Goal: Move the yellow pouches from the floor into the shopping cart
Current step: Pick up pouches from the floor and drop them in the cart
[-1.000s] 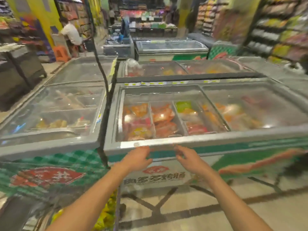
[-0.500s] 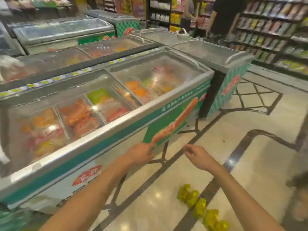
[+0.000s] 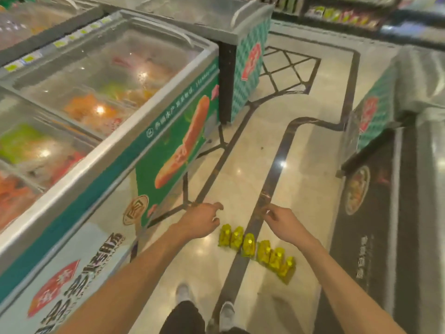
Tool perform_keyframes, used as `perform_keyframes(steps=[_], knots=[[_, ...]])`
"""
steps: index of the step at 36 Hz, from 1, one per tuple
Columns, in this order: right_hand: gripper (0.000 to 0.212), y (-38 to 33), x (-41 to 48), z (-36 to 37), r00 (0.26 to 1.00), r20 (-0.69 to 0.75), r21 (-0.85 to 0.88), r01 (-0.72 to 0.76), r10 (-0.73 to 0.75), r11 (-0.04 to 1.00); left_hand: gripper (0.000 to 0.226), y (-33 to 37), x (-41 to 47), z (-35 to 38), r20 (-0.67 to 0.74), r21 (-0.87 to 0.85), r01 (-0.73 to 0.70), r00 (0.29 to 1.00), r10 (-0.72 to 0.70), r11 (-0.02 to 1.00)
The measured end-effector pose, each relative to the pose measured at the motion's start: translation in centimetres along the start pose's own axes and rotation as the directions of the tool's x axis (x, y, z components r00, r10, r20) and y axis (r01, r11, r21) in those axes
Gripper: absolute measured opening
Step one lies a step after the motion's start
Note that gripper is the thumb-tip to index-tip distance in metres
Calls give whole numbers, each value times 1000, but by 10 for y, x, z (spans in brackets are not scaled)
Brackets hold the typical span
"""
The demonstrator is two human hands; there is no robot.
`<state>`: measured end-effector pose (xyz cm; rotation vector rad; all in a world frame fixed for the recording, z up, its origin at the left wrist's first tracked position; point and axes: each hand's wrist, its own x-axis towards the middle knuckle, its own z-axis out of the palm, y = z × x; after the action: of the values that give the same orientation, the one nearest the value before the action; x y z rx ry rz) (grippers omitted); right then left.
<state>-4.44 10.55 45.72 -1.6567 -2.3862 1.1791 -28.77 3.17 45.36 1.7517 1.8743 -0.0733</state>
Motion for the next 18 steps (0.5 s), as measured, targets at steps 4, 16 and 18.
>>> perform_keyframes(steps=[4, 16, 18], knots=[[23, 20, 9, 11, 998, -17, 1, -63, 63, 998, 45, 5, 37, 13, 80, 73, -20, 997, 14, 997], [23, 73, 74, 57, 936, 34, 34, -350, 349, 936, 36, -28, 142, 63, 226, 16, -58, 973, 53, 998], [20, 83, 90, 73, 929, 51, 12, -368, 367, 930, 35, -38, 160, 74, 254, 20, -57, 966, 50, 998]])
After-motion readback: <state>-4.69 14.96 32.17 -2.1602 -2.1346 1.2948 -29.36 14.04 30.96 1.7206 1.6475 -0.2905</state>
